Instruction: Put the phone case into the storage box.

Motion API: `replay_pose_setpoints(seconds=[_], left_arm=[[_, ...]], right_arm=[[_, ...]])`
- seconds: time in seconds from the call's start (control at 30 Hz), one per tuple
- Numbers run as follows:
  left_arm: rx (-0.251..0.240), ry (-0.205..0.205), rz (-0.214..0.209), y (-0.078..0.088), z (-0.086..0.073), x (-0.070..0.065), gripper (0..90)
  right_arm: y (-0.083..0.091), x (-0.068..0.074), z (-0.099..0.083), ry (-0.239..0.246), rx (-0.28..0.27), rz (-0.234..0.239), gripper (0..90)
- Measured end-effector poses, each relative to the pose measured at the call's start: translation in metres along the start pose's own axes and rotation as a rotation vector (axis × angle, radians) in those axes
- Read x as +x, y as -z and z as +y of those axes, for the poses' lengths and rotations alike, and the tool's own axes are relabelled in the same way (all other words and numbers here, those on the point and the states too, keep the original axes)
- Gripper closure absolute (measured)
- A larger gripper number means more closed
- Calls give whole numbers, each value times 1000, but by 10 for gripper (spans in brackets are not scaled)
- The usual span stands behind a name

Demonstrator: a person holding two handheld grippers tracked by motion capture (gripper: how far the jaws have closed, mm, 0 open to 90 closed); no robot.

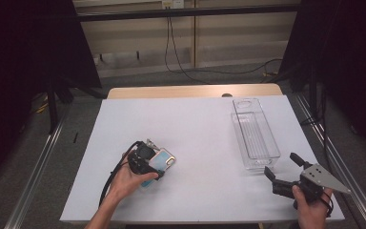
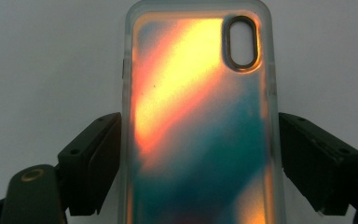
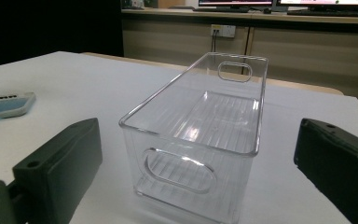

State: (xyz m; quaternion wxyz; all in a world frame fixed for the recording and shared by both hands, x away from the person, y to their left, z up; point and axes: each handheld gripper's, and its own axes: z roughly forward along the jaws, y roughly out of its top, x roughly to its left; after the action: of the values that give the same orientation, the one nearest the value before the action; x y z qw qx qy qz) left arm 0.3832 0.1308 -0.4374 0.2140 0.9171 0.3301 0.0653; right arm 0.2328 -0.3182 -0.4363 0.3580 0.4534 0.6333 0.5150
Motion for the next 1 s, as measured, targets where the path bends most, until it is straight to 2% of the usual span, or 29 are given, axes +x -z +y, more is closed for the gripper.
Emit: replay_pose_setpoints(seconds=[0.2, 0.33, 0.57, 0.77, 1.0], left_arm=[[-15, 10, -3, 1, -1, 0, 174], [-21, 3, -4, 2, -2, 1, 173], [-50, 25, 0, 6, -3, 2, 174], [-113, 49, 10, 13, -6, 3, 174], [-199, 69, 50, 22, -9, 3, 174]], right_arm=[[0, 0, 0, 0, -2, -1, 4], [0, -1, 0, -4, -3, -3, 4], [1, -1, 0, -4, -3, -2, 5], [1, -1, 0, -4, -4, -2, 4], [1, 0, 0, -4, -5, -3, 5]])
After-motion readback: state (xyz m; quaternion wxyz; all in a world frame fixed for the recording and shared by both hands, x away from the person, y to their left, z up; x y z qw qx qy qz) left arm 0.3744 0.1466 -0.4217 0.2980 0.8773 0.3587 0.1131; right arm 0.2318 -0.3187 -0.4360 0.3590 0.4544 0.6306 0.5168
